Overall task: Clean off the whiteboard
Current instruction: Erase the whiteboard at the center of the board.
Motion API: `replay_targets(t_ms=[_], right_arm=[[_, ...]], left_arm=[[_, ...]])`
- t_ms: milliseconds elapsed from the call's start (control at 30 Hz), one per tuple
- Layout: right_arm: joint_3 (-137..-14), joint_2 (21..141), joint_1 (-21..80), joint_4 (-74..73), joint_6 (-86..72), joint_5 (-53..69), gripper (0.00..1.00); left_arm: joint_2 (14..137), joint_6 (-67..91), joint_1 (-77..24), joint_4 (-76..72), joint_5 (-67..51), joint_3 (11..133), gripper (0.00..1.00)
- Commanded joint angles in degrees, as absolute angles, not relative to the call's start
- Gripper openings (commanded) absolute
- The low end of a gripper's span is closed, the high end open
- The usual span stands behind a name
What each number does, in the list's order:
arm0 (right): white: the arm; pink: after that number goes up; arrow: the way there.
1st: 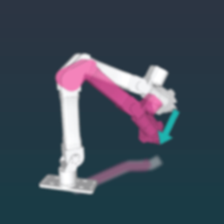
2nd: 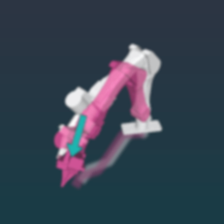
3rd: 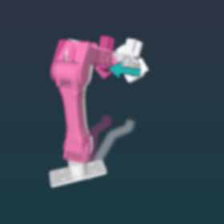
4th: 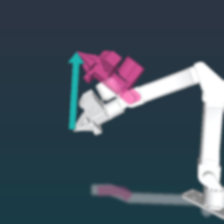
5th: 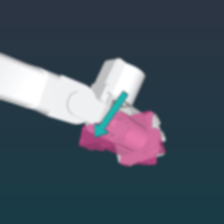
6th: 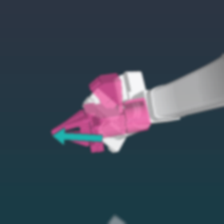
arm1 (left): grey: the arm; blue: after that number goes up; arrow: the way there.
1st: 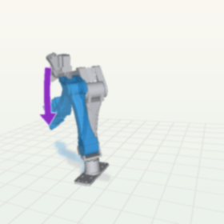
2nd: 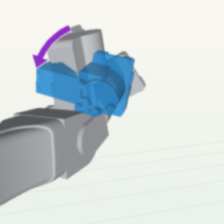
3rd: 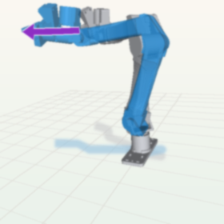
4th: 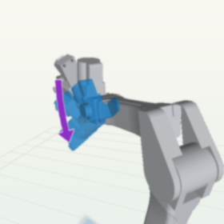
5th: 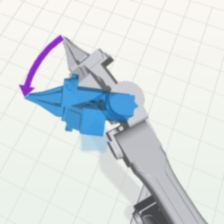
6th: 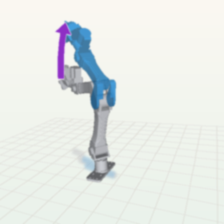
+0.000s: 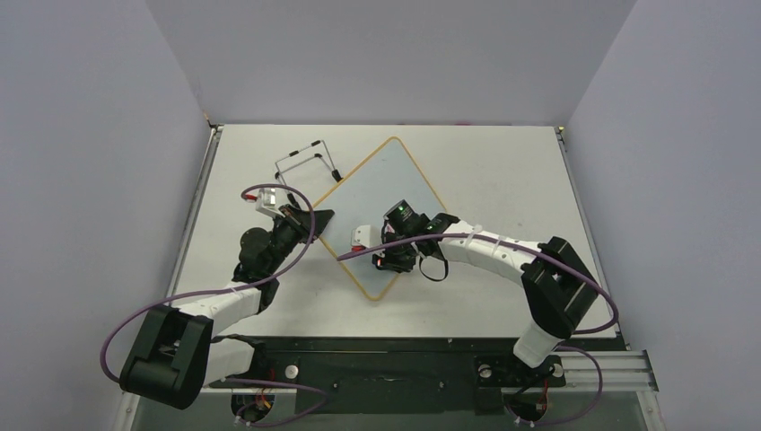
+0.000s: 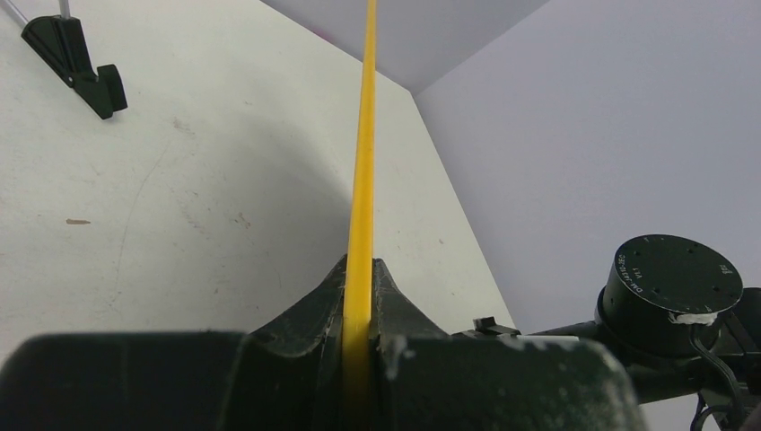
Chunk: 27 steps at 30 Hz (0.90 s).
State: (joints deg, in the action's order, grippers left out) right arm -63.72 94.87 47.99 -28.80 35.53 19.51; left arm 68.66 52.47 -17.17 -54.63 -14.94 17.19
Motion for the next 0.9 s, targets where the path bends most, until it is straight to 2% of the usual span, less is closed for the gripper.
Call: replay_targets(t_ms=[0, 300, 600, 867], right_arm=[[-63.4, 94.9, 48.6, -30.0, 39.9, 21.3, 0.0], [-63.6, 92.4, 55.0, -28.3, 40.9, 21.9, 0.0], [-62.3, 90.3, 48.1, -21.7, 33.7, 17.4, 0.0], [-63.7, 94.2, 47.7, -30.6, 40.4, 20.9, 0.0]], left_arm=[[66.1, 57.8, -17.3, -65.4, -15.6, 18.8, 0.0], [65.5, 58.1, -17.4, -65.2, -15.5, 18.9, 0.0], [64.8, 58.2, -17.4, -65.0, -15.6, 18.6, 0.0], [64.7, 58.1, -17.4, -64.9, -15.5, 18.8, 0.0]])
